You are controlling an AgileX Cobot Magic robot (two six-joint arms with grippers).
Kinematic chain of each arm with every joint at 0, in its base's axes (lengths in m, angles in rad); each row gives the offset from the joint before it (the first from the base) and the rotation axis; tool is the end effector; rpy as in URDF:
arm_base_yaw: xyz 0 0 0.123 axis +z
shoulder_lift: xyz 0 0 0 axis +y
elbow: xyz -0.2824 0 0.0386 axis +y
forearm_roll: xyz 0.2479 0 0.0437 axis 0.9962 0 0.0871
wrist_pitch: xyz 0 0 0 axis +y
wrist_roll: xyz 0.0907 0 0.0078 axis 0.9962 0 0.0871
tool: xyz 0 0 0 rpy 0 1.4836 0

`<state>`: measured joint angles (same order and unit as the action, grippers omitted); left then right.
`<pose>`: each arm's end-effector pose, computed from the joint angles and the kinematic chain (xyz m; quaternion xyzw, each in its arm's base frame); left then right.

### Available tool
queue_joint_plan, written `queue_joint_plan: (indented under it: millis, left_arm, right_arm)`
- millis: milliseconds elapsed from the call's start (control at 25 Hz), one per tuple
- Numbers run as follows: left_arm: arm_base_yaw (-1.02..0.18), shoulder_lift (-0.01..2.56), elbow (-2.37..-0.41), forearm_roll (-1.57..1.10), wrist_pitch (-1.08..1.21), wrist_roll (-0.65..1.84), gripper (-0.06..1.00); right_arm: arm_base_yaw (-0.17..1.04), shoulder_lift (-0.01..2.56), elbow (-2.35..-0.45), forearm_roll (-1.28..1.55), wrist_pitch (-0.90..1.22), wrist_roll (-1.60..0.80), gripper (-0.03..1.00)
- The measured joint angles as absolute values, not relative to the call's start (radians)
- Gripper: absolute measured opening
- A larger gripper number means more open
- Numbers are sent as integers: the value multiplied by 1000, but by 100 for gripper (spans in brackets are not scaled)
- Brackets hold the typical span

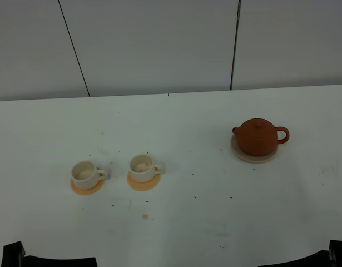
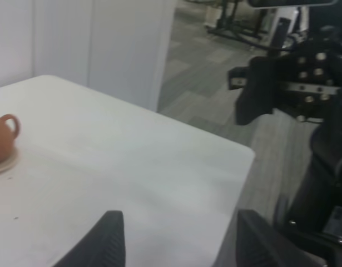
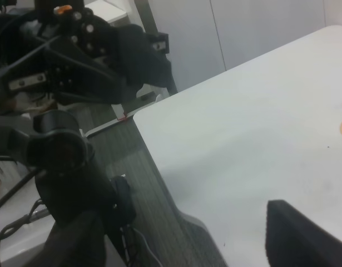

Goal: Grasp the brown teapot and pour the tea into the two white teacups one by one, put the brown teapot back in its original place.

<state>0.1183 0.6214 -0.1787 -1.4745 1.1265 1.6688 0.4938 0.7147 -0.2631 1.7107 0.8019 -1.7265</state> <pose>0.0786 -0.0731 0.2311 0.3307 0.7114 -0.3624 0.5031 0.0718 0.1123 0.2544 -0.3955 0.6486 0.4435 0.4756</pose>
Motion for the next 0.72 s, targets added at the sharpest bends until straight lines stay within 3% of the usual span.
queue_joint_plan:
  millis: [720]
  left_arm:
    - [118,621,-179,-1507,1111,1655,51]
  right_arm:
    - [494,715,-263,1723,758,-1727,58]
